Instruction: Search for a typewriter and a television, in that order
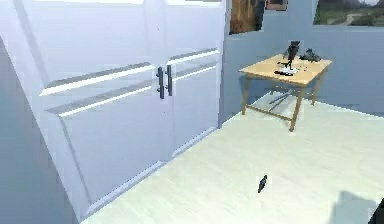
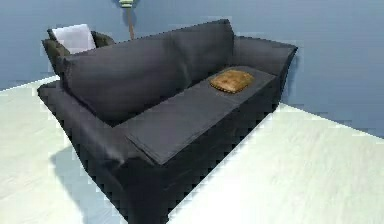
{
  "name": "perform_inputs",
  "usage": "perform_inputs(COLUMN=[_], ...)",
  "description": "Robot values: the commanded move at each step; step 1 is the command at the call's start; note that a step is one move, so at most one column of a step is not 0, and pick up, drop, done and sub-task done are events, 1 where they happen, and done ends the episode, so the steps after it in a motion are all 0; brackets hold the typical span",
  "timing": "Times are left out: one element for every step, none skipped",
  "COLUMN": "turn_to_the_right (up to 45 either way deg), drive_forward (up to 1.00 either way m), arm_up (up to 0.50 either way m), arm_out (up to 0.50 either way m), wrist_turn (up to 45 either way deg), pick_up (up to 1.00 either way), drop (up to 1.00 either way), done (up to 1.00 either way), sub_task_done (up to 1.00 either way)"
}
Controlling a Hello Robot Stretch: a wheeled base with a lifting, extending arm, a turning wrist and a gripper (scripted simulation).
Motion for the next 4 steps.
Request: perform_inputs(turn_to_the_right=[0.0, 15.0, 0.0, 15.0], drive_forward=[1.0, 0.0, 0.05, 0.0], arm_up=[0.0, 0.0, 0.0, 0.0], arm_out=[0.0, 0.0, 0.0, 0.0], wrist_turn=[0.0, 0.0, 0.0, 0.0], pick_up=[0.0, 0.0, 0.0, 0.0], drop=[0.0, 0.0, 0.0, 0.0], done=[0.0, 0.0, 0.0, 0.0], sub_task_done=[0.0, 0.0, 0.0, 0.0])
